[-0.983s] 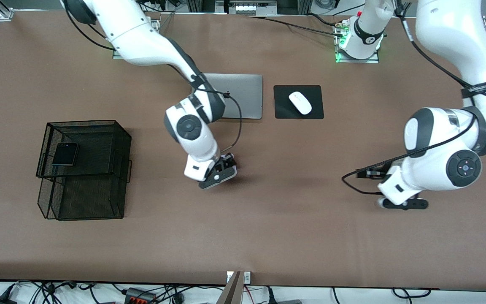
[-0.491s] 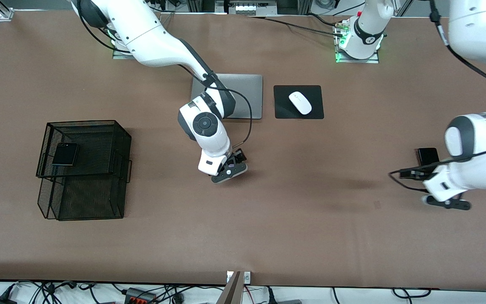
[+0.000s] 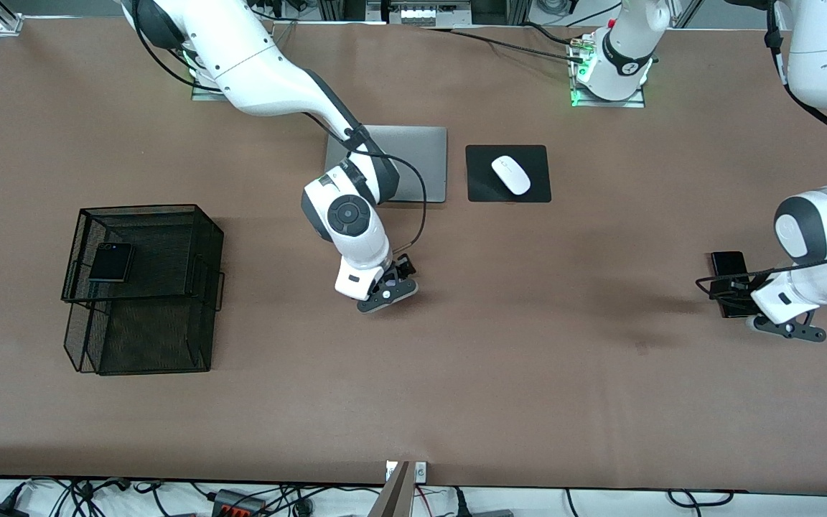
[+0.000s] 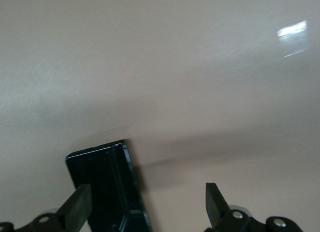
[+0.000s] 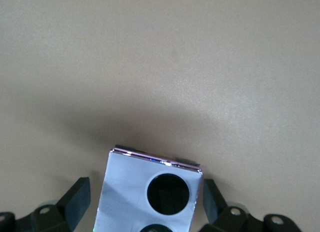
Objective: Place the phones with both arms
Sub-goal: 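Grasp the tall black smartphone with the left gripper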
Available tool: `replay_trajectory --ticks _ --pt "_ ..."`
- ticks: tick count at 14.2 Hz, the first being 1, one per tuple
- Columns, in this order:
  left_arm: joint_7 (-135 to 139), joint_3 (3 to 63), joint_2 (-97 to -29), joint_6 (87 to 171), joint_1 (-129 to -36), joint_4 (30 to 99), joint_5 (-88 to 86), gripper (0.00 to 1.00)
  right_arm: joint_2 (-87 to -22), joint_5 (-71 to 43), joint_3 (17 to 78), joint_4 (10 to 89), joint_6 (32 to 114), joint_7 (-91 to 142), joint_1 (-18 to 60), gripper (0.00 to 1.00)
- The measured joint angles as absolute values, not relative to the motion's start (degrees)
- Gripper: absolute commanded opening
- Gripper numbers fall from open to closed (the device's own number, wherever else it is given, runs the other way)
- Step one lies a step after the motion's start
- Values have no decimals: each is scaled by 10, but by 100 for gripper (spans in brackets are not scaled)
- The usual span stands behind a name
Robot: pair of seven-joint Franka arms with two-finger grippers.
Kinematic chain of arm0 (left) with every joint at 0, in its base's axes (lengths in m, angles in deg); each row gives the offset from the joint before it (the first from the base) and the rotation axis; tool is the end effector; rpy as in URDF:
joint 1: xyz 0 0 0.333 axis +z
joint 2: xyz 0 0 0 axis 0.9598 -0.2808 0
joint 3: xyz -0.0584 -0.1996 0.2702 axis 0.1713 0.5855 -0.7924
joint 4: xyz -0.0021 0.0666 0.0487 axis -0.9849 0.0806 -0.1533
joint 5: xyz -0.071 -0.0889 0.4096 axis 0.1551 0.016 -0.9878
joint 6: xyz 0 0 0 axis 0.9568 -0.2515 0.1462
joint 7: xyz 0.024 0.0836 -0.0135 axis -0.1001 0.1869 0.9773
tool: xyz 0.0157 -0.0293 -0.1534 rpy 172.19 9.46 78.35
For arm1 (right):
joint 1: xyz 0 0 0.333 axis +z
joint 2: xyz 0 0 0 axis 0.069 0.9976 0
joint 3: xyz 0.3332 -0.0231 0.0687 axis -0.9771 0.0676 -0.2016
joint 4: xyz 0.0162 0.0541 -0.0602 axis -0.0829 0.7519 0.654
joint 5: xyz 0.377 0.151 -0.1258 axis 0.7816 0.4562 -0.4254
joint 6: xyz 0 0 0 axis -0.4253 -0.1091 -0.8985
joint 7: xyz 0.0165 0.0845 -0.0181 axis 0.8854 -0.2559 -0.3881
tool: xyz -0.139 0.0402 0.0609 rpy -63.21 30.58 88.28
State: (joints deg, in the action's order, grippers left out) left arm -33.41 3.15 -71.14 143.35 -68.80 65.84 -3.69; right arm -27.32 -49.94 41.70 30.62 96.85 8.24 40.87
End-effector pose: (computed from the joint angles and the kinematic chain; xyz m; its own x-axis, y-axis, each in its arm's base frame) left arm 0.6692 0.1825 0.1836 0.9829 -0.1770 -0.0507 -0.1775 -0.9841 -0.0070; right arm 0.6326 0.4784 0.1259 0.9059 0.4034 0.1291 0.4112 -0.9106 -0.0403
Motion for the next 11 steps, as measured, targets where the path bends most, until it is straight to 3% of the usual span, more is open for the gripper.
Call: replay_trajectory --ticks 10,11 --pt "-343 32 -711 1497 -642 719 -1 100 -263 -499 417 305 953 38 409 100" --pt "-343 32 -711 1497 -639 724 16 100 -263 -499 417 304 951 35 409 86"
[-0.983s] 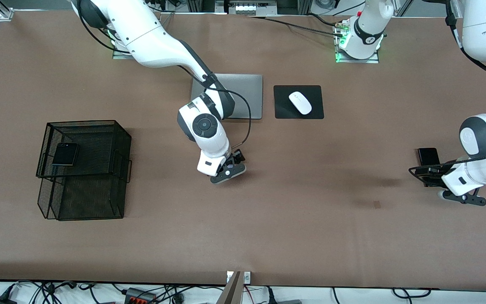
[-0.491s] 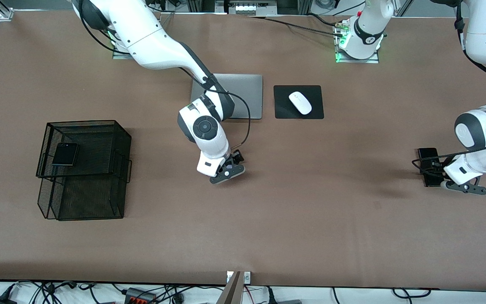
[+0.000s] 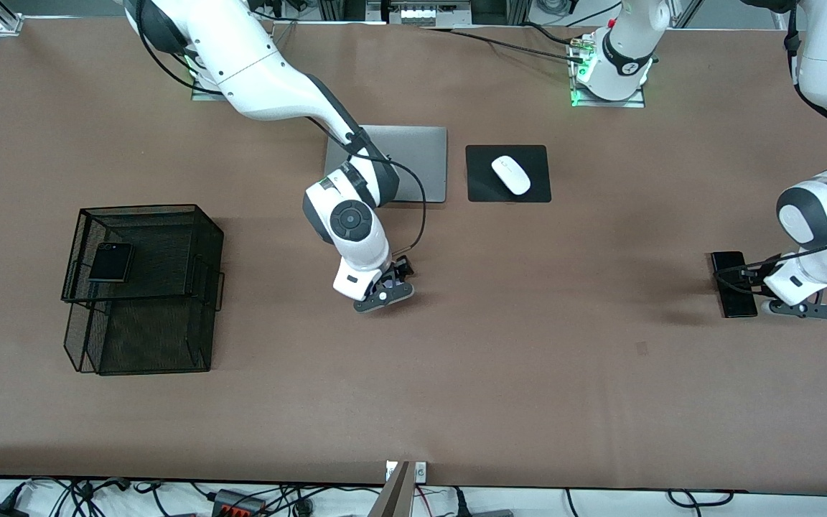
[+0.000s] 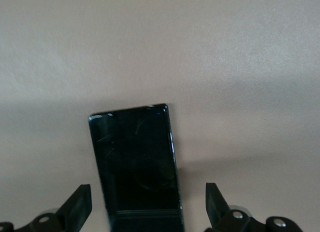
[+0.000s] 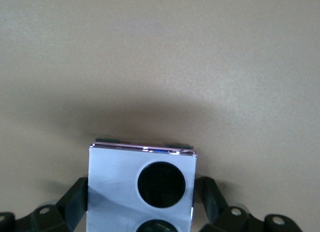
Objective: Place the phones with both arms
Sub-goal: 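Grasp the tall black smartphone with the left gripper, then carry the white phone into the mesh basket with the right gripper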
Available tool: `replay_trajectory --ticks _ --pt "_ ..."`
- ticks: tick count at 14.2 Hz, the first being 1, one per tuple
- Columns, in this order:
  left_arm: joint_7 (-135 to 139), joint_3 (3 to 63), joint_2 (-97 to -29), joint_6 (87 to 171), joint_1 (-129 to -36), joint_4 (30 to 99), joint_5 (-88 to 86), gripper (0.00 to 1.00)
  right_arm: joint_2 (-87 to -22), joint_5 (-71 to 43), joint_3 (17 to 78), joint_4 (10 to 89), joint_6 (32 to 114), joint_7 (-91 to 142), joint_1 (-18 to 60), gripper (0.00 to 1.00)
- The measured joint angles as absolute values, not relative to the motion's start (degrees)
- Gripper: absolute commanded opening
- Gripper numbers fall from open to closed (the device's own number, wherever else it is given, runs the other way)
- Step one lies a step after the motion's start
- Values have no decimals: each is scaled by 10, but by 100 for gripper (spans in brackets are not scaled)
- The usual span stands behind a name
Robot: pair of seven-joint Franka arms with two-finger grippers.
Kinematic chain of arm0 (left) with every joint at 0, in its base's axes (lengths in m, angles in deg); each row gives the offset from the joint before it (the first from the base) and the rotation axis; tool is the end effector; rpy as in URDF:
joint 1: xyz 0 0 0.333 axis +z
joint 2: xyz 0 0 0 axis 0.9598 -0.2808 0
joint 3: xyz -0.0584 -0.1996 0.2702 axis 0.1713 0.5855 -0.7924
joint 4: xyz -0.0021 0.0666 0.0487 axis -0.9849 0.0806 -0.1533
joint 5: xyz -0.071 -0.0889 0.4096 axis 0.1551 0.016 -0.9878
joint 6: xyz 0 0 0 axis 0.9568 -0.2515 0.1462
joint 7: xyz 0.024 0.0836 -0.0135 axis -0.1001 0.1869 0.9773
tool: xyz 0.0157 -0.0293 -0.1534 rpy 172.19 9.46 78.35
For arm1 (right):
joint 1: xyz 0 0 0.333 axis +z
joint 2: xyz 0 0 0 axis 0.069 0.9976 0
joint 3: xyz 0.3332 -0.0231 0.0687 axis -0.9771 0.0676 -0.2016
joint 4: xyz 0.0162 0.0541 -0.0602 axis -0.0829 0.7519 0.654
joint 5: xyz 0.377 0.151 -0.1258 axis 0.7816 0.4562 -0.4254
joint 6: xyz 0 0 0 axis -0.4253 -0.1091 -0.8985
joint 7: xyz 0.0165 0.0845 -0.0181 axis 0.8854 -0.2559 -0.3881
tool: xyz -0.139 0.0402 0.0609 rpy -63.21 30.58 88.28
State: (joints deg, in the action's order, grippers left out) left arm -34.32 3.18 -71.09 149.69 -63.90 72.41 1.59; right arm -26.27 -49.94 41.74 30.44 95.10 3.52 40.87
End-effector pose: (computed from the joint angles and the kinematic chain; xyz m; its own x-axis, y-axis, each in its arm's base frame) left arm 0.6233 0.2317 0.1447 0.9991 -0.0314 -0.0270 -0.0304 -0.9988 0.0384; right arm 0.6270 0.4737 0.1097 0.9404 0.3299 0.0821 0.3336 -0.9420 -0.0368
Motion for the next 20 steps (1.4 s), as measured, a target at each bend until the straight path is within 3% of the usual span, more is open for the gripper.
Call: replay_trajectory --ticks 1,2,4,8,12,20 --pt "-343 32 -711 1497 -637 729 26 100 -263 -499 418 304 950 34 409 62" --pt "-343 32 -711 1498 -636 733 31 100 -263 -499 419 304 949 32 409 48" --pt "-343 32 -711 1498 -634 737 35 100 -267 -499 420 301 941 29 408 38" --pt "-343 32 -711 1498 -632 742 38 100 -270 -499 431 289 913 25 407 37" --pt "-343 32 -712 1498 -625 744 38 100 -311 -499 492 250 811 24 386 37" --pt "-344 34 -723 1498 -615 746 49 100 -385 -499 507 242 679 118 202 35"
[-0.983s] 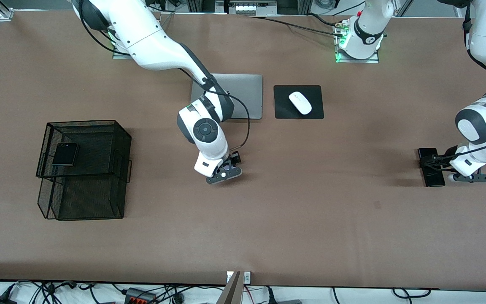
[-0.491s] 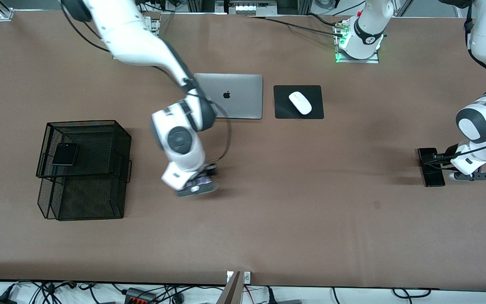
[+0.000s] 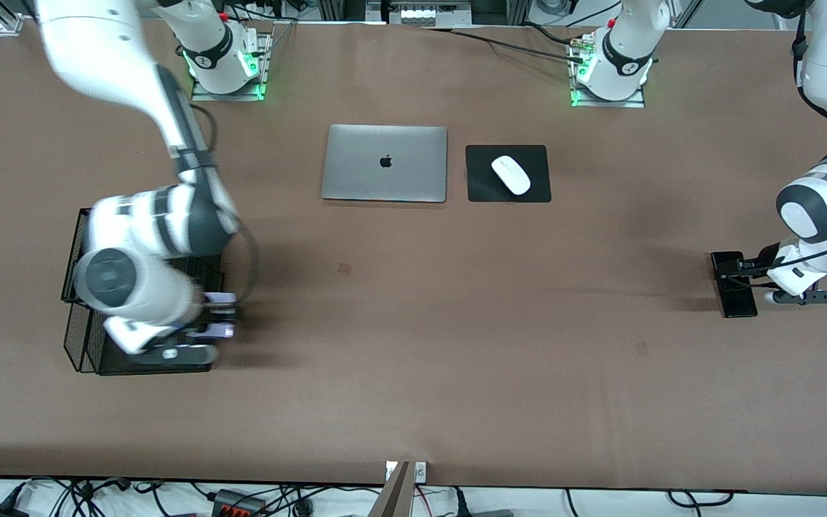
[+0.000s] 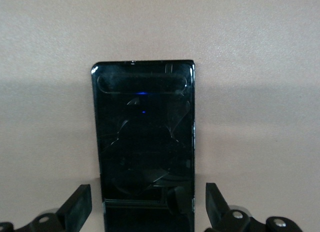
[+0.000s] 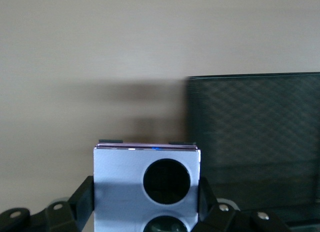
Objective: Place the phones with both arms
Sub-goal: 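Carry the white phone into the mesh basket with the right gripper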
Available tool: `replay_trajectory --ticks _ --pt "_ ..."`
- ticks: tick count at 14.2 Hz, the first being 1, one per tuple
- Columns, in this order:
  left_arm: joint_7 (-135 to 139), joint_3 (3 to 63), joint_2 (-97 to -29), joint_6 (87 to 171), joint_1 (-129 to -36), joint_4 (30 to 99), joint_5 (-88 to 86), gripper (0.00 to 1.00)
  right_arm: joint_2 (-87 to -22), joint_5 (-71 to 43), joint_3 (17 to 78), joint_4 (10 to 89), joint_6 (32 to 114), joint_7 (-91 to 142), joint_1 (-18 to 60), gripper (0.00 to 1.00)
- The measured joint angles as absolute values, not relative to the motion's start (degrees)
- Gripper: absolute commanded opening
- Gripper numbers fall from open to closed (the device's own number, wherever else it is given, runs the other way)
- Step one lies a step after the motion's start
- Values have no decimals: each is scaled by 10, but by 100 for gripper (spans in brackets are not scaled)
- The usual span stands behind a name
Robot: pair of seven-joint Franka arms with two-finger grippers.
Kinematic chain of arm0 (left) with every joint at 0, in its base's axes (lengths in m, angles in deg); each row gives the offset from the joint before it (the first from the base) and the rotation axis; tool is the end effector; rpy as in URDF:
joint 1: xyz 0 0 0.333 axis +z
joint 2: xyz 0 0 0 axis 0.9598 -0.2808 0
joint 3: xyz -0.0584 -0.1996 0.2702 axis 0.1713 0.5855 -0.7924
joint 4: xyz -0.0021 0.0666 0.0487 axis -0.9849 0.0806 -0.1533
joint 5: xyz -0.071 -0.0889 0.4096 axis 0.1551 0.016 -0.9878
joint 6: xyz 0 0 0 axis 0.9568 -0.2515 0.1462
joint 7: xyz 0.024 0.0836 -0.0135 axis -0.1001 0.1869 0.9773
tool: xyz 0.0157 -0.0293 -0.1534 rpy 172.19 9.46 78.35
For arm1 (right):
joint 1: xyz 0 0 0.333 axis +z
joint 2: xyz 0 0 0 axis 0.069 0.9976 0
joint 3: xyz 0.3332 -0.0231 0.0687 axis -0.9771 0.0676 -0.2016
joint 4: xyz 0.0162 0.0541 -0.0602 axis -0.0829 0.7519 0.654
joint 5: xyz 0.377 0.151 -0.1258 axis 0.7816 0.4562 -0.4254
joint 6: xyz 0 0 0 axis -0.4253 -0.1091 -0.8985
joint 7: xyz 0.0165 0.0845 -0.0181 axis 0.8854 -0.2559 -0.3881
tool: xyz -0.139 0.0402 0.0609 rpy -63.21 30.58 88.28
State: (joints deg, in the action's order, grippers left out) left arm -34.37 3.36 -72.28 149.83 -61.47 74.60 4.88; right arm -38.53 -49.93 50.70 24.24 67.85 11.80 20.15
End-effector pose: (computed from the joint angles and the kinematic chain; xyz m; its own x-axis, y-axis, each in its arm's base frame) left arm 0.5948 0.2487 0.1163 0.9965 0.0545 -0.0640 0.0599 -0.9944 0.0868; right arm 0.7649 0.1240 0.2918 0.9991 0.0008 -0.0434 0.0049 -0.9955 0.0947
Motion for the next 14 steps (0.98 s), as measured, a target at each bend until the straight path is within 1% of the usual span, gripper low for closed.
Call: replay_trajectory --ticks 3,5,6,7,9,10,11,12,14 --pt "-344 34 -729 1499 -615 746 53 100 -385 -499 506 243 678 180 148 33" --pt "-344 35 -731 1503 -615 746 54 100 -384 -499 505 244 678 193 132 32" --pt "-344 35 -732 1505 -615 746 54 93 -382 -499 504 245 678 193 130 32" --pt "-344 36 -732 1506 -615 746 54 79 -379 -499 503 246 680 193 130 32" --pt "-349 36 -732 1508 -615 746 54 47 -369 -499 503 247 702 193 130 32" --pt "-352 35 -732 1510 -615 746 54 37 -364 -499 502 247 715 193 130 32" --pt "-353 35 -730 1508 -615 746 54 30 -359 -499 502 247 728 194 130 32" --pt "-353 36 -729 1507 -616 746 54 25 -354 -499 502 247 742 198 130 32" --pt "-351 38 -729 1498 -623 744 54 24 -350 -499 502 247 752 205 130 32"
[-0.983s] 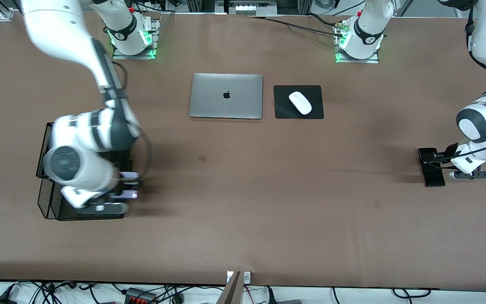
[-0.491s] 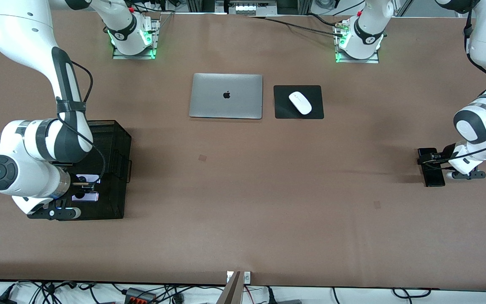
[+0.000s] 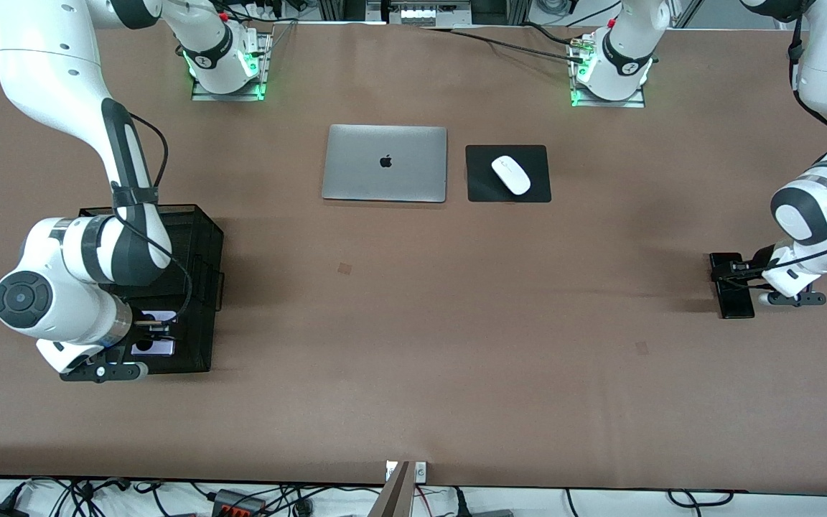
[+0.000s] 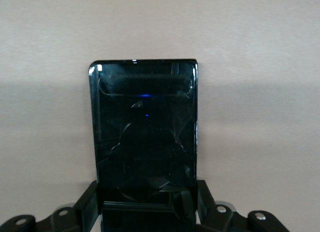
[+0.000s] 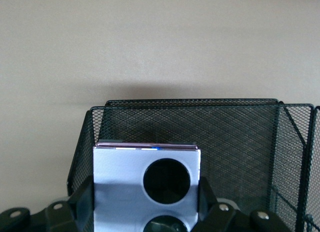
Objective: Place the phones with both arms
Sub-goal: 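Carry the white phone into the mesh basket with the right gripper, then carry the tall smartphone toward the table middle with the left gripper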
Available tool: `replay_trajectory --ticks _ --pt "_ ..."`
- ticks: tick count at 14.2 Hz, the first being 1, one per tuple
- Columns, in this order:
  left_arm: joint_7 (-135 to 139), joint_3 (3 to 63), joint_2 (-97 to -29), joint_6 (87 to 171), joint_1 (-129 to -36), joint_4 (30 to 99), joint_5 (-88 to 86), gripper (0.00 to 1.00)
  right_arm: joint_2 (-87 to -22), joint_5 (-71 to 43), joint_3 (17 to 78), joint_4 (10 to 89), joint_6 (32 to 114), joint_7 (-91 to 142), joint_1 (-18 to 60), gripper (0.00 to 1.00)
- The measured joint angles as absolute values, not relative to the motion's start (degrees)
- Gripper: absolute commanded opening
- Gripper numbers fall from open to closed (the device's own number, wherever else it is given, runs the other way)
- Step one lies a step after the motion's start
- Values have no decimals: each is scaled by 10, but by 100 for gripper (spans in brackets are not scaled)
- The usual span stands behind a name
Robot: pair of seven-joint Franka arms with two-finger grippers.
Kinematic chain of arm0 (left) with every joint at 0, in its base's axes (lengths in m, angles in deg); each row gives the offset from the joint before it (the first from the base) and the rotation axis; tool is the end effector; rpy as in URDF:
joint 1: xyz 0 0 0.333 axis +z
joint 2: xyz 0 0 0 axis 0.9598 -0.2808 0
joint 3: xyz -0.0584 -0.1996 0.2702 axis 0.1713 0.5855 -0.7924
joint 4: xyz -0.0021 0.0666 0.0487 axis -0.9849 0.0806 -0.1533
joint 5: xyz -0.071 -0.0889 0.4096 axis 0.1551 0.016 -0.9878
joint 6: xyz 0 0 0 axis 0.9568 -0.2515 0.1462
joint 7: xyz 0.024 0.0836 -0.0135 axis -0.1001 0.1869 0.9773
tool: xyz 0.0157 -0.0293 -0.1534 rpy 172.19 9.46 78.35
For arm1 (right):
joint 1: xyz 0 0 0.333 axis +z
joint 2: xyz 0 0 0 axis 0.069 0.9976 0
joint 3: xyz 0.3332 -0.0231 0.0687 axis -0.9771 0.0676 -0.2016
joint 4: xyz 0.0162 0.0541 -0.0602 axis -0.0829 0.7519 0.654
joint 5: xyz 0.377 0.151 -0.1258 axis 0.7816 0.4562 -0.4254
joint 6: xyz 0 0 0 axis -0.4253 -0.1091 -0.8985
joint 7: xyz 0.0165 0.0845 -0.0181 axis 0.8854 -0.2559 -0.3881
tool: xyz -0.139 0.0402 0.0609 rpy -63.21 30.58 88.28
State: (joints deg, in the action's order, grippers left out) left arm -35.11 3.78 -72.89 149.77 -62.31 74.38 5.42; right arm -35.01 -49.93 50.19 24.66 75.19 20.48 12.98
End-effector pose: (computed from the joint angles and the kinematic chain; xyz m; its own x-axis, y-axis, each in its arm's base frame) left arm 0.5995 0.2350 0.1105 0.9973 0.0274 -0.0674 0.0340 -0.9946 0.0977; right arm 0.7889 0.0338 0.2505 0.9990 0.0439 0.0014 0.0436 -0.9951 0.0882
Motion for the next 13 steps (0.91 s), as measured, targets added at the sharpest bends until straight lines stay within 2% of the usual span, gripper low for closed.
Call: replay_trajectory --ticks 4,7,8,9,10,13 --pt "-247 53 -711 1379 -655 720 60 24 -342 -499 502 253 752 207 129 32" --pt "-143 96 -682 1308 -697 701 81 24 -336 -499 502 265 755 207 129 34" --pt "-120 105 -675 1297 -717 693 91 24 -334 -499 502 266 757 207 128 42" --pt "-89 110 -672 1292 -739 686 113 24 -333 -499 502 266 758 208 127 81" --pt "-53 111 -671 1289 -760 681 152 24 -333 -499 502 266 758 208 126 100" --pt "55 117 -672 1290 -831 660 256 20 -333 -499 501 266 758 208 126 100"
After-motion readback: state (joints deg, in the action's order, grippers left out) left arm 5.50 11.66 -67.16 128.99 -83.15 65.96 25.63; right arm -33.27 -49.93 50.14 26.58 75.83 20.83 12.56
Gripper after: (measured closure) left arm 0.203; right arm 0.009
